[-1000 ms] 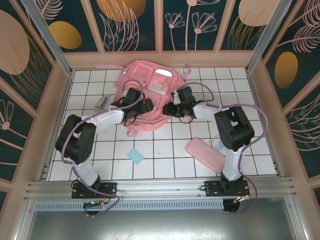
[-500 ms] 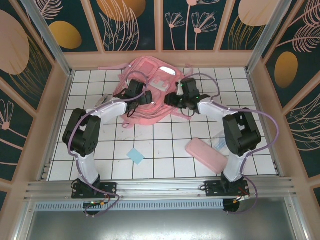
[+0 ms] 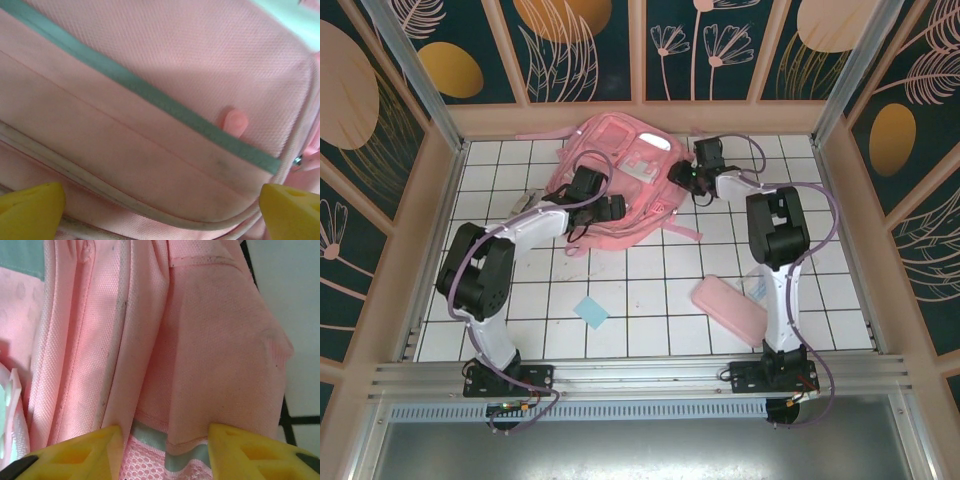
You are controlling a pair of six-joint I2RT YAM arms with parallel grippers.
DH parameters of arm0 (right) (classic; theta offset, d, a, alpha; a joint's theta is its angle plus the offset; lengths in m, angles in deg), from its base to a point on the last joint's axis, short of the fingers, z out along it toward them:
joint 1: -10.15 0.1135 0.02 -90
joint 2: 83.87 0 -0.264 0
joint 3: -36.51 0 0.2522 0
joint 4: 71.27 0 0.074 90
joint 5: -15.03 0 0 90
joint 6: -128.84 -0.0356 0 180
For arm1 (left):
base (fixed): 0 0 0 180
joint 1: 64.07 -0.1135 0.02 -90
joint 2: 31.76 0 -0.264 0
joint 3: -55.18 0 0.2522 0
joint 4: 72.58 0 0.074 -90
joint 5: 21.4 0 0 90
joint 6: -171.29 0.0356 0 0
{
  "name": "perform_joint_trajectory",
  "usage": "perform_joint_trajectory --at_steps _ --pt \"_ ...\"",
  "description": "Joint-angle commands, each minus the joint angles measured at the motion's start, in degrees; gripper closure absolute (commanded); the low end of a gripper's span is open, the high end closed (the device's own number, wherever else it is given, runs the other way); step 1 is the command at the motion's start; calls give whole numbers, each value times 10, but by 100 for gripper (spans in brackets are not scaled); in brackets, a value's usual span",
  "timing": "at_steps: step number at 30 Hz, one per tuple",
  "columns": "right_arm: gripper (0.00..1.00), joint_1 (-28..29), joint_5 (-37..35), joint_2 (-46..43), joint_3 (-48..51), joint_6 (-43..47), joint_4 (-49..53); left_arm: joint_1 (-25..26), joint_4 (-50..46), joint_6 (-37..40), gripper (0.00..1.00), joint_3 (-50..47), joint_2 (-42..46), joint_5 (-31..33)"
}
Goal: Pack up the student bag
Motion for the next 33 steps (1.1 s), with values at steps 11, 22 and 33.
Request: perform_joint_trajectory --at_steps 11,22,33 --pt "49 38 12 32 -2 -53 -29 28 -55 23 9 33 11 8" --pt "49 41 27 13 2 -63 -32 109 -174 48 34 238 -108 46" --pt "49 40 29 13 -2 -62 -27 129 -262 53 52 376 -213 139"
